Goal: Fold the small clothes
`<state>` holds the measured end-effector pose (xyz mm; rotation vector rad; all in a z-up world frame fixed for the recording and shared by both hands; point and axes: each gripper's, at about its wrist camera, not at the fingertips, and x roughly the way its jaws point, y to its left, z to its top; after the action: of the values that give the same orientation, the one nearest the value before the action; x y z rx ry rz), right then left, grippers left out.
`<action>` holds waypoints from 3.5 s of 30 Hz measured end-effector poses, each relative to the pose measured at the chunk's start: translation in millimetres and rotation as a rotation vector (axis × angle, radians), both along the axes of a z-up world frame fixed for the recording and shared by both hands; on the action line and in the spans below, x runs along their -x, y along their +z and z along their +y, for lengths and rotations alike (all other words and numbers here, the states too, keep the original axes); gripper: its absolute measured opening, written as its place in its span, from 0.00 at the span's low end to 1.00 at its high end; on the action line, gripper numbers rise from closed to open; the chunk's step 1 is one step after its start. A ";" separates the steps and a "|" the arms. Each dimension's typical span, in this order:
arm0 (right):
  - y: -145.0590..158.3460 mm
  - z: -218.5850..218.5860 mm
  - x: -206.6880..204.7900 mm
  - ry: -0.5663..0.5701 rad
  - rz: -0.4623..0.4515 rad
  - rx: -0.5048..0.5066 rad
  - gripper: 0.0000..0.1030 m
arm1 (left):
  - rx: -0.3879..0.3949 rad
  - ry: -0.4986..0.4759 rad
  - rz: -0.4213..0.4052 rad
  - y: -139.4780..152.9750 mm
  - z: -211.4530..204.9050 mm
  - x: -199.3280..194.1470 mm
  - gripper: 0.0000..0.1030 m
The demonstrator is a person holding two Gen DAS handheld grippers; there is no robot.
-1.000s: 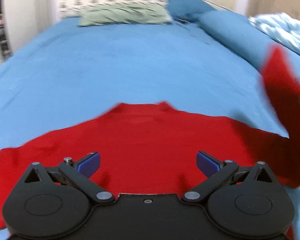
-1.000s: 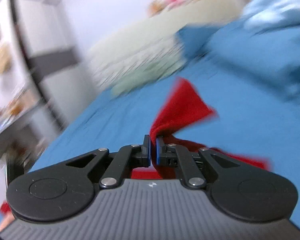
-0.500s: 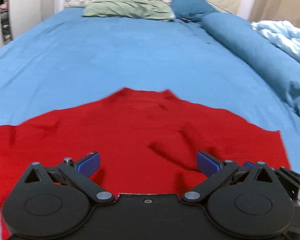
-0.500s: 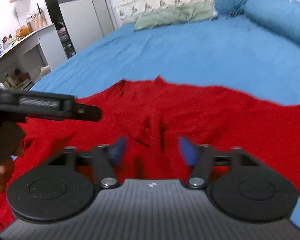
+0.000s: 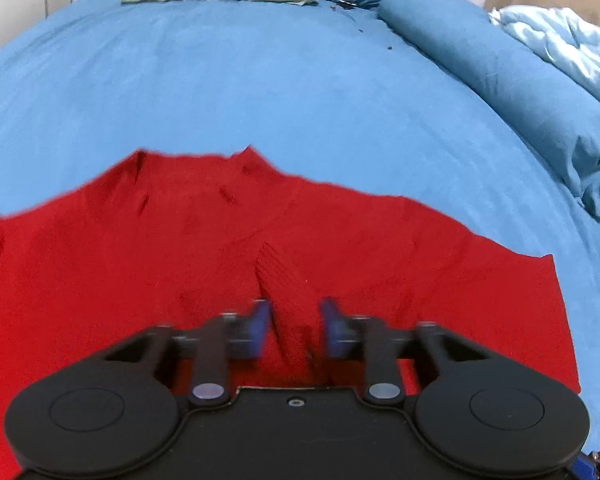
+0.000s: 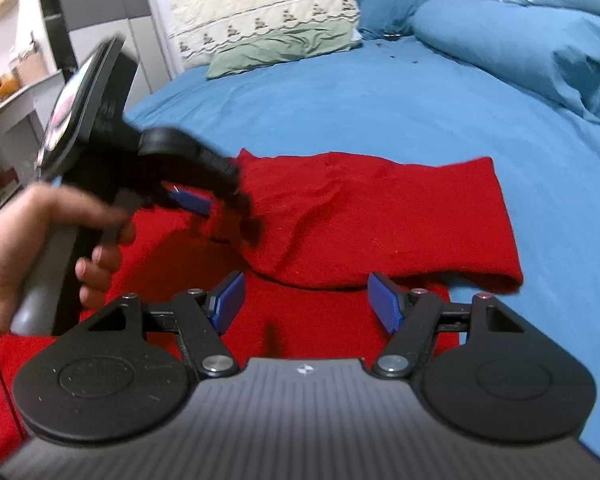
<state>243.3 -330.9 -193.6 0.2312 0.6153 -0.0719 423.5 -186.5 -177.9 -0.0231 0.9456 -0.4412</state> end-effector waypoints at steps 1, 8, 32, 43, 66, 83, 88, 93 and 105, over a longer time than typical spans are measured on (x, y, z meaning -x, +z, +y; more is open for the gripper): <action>-0.1 -2.6 2.7 -0.007 -0.003 -0.003 0.81 | 0.012 0.004 -0.008 1.4 4.3 4.8 0.09; 4.9 -9.4 3.3 -0.050 -0.022 -0.023 0.81 | 0.151 0.103 -0.066 1.0 56.7 53.2 0.07; -25.3 -42.9 -15.5 -0.257 0.143 0.206 0.92 | 0.401 0.186 -0.150 5.8 98.2 44.6 0.05; -27.3 -36.0 -58.9 -0.135 0.160 0.265 0.92 | 0.244 0.316 -0.424 39.5 200.8 63.9 0.05; -18.2 -59.3 -50.9 -0.179 0.167 0.200 0.75 | 0.158 0.390 -0.146 -7.6 247.6 96.9 0.20; 8.9 -38.5 -45.8 -0.068 0.074 0.163 0.79 | -0.010 0.274 -0.190 -5.5 226.6 29.4 0.08; 4.2 -25.4 -49.7 -0.014 0.046 0.146 0.79 | -0.065 0.280 -0.343 8.6 220.5 47.3 0.10; -3.1 -3.4 -58.2 0.104 0.023 0.150 0.79 | -0.128 0.295 -0.397 16.4 211.4 72.9 0.39; -34.3 -8.9 -57.2 0.042 0.097 0.156 0.79 | -0.043 0.200 -0.232 -23.2 195.5 89.7 0.53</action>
<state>300.5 -339.8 -227.9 0.0640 0.7075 -0.0906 333.8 9.0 -201.1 -0.0271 0.7158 -0.2323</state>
